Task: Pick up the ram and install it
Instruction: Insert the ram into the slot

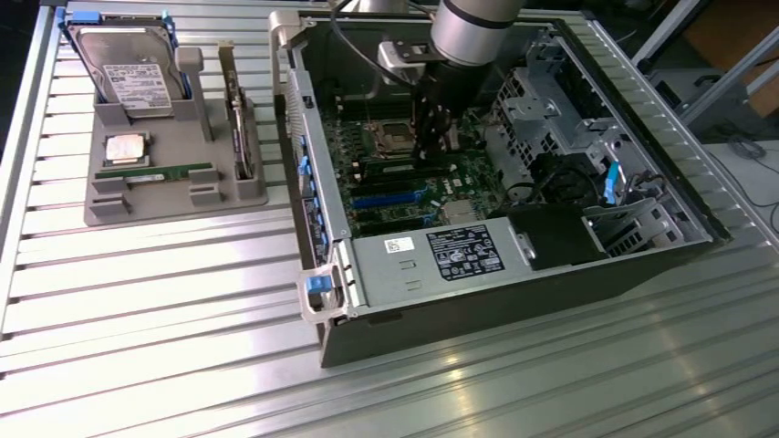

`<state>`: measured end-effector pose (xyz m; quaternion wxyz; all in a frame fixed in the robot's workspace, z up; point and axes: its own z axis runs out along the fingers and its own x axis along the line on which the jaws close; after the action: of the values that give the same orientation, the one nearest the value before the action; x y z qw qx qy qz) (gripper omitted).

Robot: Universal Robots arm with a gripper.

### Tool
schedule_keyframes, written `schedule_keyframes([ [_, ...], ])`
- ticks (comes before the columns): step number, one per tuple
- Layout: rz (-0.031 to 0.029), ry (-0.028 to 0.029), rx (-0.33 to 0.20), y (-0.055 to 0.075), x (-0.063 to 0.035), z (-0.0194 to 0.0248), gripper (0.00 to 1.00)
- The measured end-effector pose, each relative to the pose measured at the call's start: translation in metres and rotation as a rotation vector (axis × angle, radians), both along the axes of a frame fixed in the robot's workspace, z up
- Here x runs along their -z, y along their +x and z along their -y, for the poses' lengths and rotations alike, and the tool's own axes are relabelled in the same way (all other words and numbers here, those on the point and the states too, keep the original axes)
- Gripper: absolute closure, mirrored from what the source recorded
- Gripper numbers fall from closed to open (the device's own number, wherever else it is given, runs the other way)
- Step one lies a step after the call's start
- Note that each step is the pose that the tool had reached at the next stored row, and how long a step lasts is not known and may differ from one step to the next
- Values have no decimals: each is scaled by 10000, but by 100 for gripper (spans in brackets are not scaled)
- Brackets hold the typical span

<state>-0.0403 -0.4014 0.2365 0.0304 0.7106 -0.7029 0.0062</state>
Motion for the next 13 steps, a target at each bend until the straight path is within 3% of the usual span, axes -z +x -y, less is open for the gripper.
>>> schedule_keyframes([
  [13, 0, 0, -1, 0, 26, -9, 86],
])
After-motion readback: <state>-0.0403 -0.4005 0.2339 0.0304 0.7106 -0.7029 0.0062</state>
